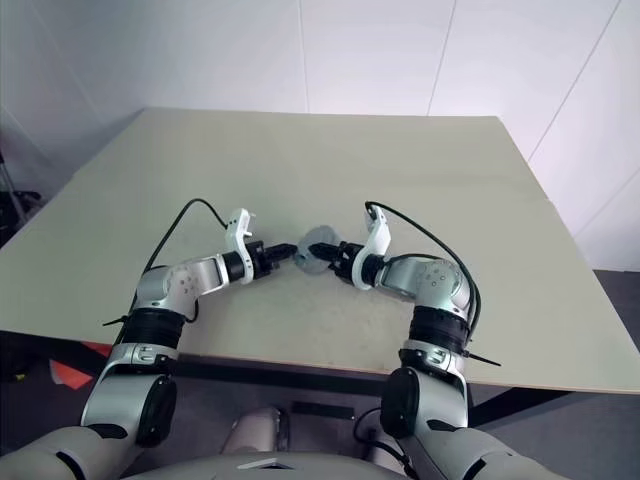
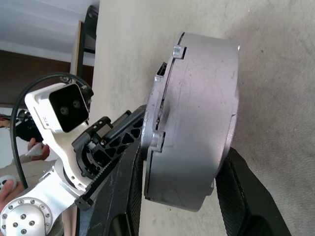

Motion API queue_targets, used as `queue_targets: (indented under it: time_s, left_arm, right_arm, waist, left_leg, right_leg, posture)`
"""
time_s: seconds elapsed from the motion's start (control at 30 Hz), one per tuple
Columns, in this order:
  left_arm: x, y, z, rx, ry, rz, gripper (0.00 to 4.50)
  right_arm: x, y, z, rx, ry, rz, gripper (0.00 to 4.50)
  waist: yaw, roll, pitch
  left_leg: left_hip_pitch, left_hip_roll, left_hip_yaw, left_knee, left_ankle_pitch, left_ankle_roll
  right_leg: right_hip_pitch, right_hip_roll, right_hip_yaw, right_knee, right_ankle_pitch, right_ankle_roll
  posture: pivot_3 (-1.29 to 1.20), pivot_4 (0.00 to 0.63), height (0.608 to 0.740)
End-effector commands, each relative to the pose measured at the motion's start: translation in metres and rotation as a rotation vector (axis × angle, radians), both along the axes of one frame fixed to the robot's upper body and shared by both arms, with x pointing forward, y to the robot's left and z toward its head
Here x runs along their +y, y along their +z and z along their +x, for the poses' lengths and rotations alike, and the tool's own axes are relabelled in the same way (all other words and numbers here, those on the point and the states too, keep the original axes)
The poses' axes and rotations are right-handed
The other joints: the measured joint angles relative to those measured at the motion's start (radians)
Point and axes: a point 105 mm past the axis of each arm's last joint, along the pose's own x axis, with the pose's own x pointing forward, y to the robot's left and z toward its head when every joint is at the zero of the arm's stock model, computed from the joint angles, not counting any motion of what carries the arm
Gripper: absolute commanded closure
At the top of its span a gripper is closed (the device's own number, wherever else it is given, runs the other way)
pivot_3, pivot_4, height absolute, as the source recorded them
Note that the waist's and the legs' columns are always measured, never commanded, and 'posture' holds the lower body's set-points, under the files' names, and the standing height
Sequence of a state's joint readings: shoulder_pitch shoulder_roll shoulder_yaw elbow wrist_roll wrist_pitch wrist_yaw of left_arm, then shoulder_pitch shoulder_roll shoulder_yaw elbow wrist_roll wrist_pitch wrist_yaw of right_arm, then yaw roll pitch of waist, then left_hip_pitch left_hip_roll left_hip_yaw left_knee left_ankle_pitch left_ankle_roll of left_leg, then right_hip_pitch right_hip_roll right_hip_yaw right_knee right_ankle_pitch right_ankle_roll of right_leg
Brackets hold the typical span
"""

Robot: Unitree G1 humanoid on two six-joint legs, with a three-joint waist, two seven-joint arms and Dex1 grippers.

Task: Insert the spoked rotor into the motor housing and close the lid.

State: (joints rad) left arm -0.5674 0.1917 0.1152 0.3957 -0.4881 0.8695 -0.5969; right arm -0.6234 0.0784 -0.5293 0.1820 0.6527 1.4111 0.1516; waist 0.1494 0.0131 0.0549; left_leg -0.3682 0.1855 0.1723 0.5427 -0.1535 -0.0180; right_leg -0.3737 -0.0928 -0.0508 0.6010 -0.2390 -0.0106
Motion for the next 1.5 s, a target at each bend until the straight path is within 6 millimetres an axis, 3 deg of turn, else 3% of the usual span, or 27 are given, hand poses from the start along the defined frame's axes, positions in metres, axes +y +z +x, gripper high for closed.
queue_targets:
  time_s: [0.03,0.27,0.4,0.63,0.73,0.93,1.1,1.2,1.5]
  left_arm:
    - [-0.006,-0.014,-0.007,0.052,-0.024,0.012,4.50]
    - [0.002,-0.001,-0.001,0.026,0.019,-0.064,4.50]
    - [0.009,0.009,0.005,0.016,0.062,-0.142,4.50]
    - [0.009,0.012,0.005,0.013,0.073,-0.173,4.50]
    - [0.012,0.021,0.009,0.009,0.101,-0.241,4.50]
    - [0.027,0.045,0.017,0.025,0.196,-0.505,4.50]
    - [0.038,0.060,0.016,0.013,0.226,-0.646,4.50]
    - [0.042,0.071,0.014,-0.005,0.228,-0.738,3.70]
    - [0.029,0.103,0.005,-0.006,0.121,-0.925,0.48]
  right_arm:
    - [-0.002,0.010,0.007,-0.039,-0.026,0.010,2.52]
    - [-0.006,0.015,0.017,-0.033,-0.078,0.057,2.52]
    - [-0.009,0.035,0.028,-0.060,-0.133,0.187,2.52]
    - [-0.008,0.043,0.034,-0.059,-0.157,0.229,2.52]
    - [-0.007,0.053,0.037,-0.071,-0.169,0.295,2.52]
    - [-0.006,0.097,0.041,-0.181,-0.169,0.498,2.52]
    - [-0.004,0.110,0.041,-0.202,-0.160,0.550,2.52]
    - [0.000,0.112,0.039,-0.198,-0.141,0.557,2.52]
    - [0.005,0.117,0.033,-0.202,-0.097,0.561,2.52]
  waist:
    - [0.001,0.000,0.000]
    - [0.001,0.000,0.000]
    - [-0.001,0.000,0.000]
    - [-0.001,0.000,0.000]
    - [-0.004,0.000,0.000]
    - [-0.004,-0.001,0.001]
    - [-0.003,-0.001,0.001]
    - [-0.001,-0.001,0.001]
    - [0.000,-0.001,0.001]
  left_leg:
    - [0.000,0.000,0.000,0.000,0.000,0.000]
    - [0.000,0.000,0.000,0.000,0.000,0.000]
    - [-0.001,0.000,0.000,0.000,0.000,0.000]
    - [-0.014,0.002,0.000,0.001,0.002,-0.002]
    - [-0.018,0.002,0.000,0.001,0.002,-0.002]
    - [-0.022,0.002,0.002,0.003,0.002,-0.002]
    - [-0.022,0.002,0.002,0.004,0.001,-0.002]
    - [-0.022,0.002,0.002,0.004,0.001,-0.002]
    - [-0.024,0.002,0.002,0.006,0.002,-0.002]
  right_leg:
    - [0.000,0.000,0.000,0.000,0.000,0.000]
    - [-0.001,0.000,0.000,0.001,0.000,0.000]
    - [-0.002,0.000,0.000,0.001,0.000,0.000]
    - [-0.017,0.002,0.000,0.005,0.007,-0.004]
    - [-0.021,0.002,0.000,0.006,0.007,-0.004]
    - [-0.025,0.002,-0.001,0.006,0.008,-0.004]
    - [-0.024,0.002,-0.001,0.006,0.008,-0.004]
    - [-0.024,0.002,-0.001,0.007,0.008,-0.004]
    - [-0.024,0.002,-0.002,0.007,0.008,-0.004]
  posture:
    - [0.00,0.000,0.740]
    - [0.00,0.000,0.740]
    - [0.00,0.000,0.740]
    - [0.00,0.000,0.740]
    - [0.00,0.000,0.740]
    - [0.00,0.000,0.740]
    - [0.00,0.000,0.740]
    - [0.00,0.000,0.740]
    - [0.00,0.000,0.740]
